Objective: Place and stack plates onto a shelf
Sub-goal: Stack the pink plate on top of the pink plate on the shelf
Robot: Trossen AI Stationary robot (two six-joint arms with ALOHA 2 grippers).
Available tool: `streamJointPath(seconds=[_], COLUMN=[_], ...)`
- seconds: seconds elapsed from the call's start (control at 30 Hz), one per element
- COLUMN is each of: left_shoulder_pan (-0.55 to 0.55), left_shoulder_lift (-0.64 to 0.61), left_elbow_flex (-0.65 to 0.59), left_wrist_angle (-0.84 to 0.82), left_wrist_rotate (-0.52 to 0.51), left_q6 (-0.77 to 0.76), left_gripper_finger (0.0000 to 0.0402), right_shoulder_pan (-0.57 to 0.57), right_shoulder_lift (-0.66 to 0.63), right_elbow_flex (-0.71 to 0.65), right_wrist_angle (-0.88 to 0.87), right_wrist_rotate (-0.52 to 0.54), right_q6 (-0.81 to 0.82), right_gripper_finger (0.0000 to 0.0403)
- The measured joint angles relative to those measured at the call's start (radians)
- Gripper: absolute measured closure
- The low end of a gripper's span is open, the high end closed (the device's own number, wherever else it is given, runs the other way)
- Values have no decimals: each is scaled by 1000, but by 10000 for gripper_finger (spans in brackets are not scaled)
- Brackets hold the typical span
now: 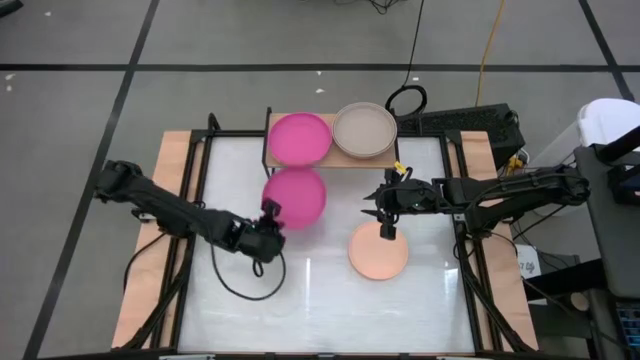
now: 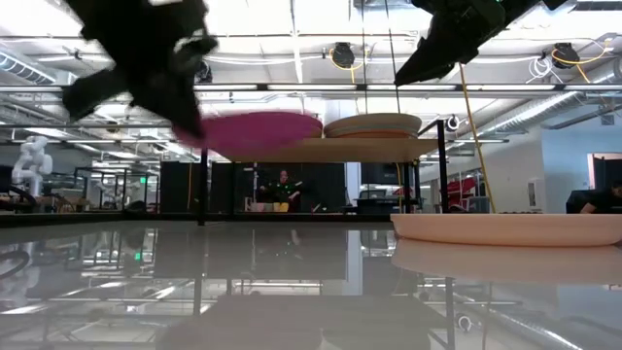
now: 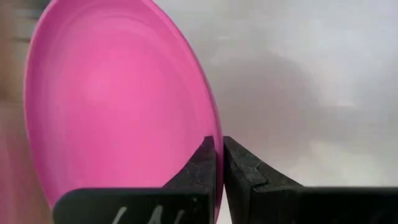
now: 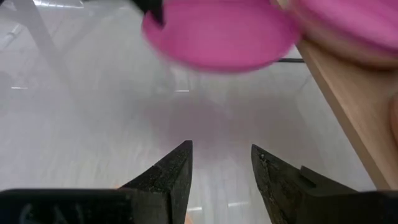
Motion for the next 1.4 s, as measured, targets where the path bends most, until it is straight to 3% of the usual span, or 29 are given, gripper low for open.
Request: streamJointPath(seconds=[0.13, 0.27, 0.33, 0.43, 0.5, 0.7, 0.8, 0.9, 1.17, 1.4], left_shoulder_pan=[26, 107, 146, 179, 166, 120, 175, 288, 637, 813], left_shoulder_lift=[-97, -180, -207, -234, -233, -238, -252, -252, -233, -186], left_elbow_flex=[69, 117, 134, 143, 142, 142, 142, 142, 142, 142], left_wrist_angle=[-47, -24, -13, -31, -41, -50, -46, -34, 110, 115], left_wrist_rotate=[-152, -173, -85, 162, 226, 78, 14, 21, 329, 463], left_q6=[76, 172, 205, 213, 197, 241, 295, 375, 586, 617], left_gripper_finger=[389, 389, 389, 389, 389, 389, 390, 390, 390, 390], right_shoulder_pan=[0, 0, 2, 10, 18, 23, 23, 23, 23, 23], right_shoulder_lift=[0, 0, 0, 0, 0, 0, 0, 0, 0, 0], right_elbow_flex=[0, 0, 0, 0, 0, 0, 0, 0, 0, 0], right_wrist_angle=[6, 6, 4, 0, 0, 2, 8, 8, 16, 15], right_wrist_rotate=[0, 0, 0, 0, 0, 1, 1, 1, 2, 3], right_q6=[0, 0, 1, 4, 3, 1, 3, 3, 3, 3], right_gripper_finger=[254, 254, 254, 254, 254, 254, 254, 254, 254, 254])
